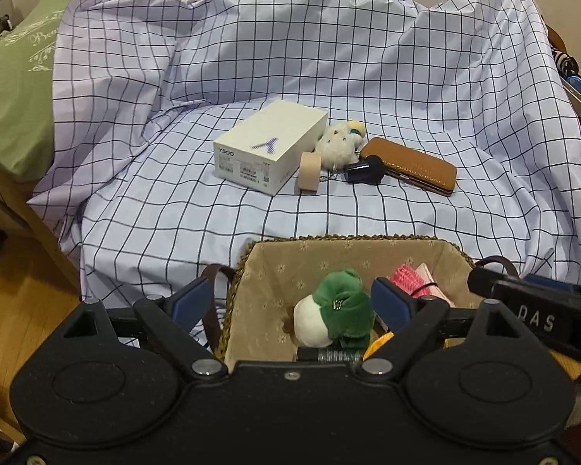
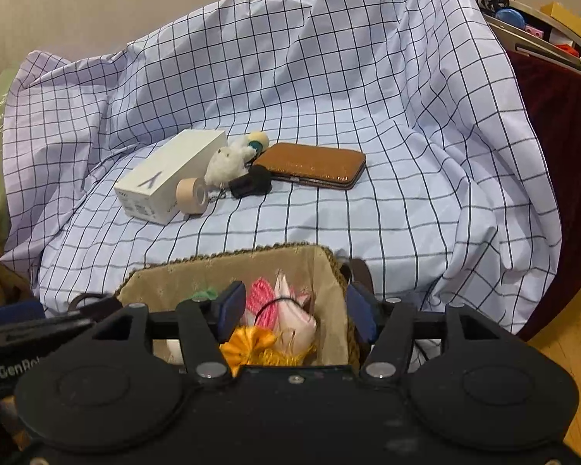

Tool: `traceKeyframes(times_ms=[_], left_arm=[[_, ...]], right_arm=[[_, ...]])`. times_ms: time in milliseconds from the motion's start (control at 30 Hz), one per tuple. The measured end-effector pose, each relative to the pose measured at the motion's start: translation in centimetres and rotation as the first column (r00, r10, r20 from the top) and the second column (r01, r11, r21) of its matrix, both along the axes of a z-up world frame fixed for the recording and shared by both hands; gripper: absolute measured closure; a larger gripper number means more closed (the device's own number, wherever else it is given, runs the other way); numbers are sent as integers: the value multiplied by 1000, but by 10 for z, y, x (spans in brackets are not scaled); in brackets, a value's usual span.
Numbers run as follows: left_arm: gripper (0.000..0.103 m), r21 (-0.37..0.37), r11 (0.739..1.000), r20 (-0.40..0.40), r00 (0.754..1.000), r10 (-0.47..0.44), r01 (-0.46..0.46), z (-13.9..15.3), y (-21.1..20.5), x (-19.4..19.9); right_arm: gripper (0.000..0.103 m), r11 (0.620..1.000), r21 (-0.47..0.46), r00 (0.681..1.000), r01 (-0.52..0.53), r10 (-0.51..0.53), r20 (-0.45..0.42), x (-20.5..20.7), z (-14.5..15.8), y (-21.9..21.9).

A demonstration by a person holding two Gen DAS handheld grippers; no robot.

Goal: Organize soft objects
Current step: 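Withdraw both tools from the basket toward the remaining objects, then reach the right tool toward the beige tape roll beside the white box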

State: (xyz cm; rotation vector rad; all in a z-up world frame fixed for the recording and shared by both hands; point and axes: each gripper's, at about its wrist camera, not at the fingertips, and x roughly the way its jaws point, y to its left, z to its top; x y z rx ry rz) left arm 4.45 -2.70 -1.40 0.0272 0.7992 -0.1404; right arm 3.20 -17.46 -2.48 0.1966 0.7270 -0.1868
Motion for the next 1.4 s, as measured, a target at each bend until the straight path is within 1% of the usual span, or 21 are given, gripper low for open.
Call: traceKeyframes(times_ms=[167,333,533,700,800,967,1033,1167,1267,1400], left_arm=[[17,11,1000,-13,1000,-10,10,-4,-4,19],[17,17,1000,-22,1000,-6,6,-10,-5,45],[17,13,1000,-23,1000,10,-9,-23,-5,79],[17,7,1000,-18,1000,2,-2,-36,-7,104],[17,12,1000,-11,1000,1,-1,-44,-8,113],[17,-20,1000,-32,999,5,-6,-56,-4,119],[15,-22,1000,-37,999,7,-8,-59,-4,118],[15,-29,999,-45,999,27,-29,-59,-1,117],[15,-45,998,-53,998,40,-43,-57,3,117],[15,-43,998,-49,998,49,-51,-54,7,117]], right_arm=[[44,1000,-7,1000,14,-14,-10,23,3,-6],[44,1000,-16,999,20,-21,-30,52,1,-9],[44,999,-31,998,14,-16,-55,91,-5,-8],[44,999,-44,998,10,-13,-59,126,-9,-9],[43,998,-58,999,-2,0,-51,148,-10,-8],[42,996,-82,998,-28,23,-52,183,-14,-4],[41,996,-78,998,-46,42,-51,194,-12,0],[38,992,-66,993,-110,107,-41,216,-11,12],[38,984,-75,986,-163,160,-49,233,-13,25],[38,973,-64,974,-222,217,-68,250,-19,41]])
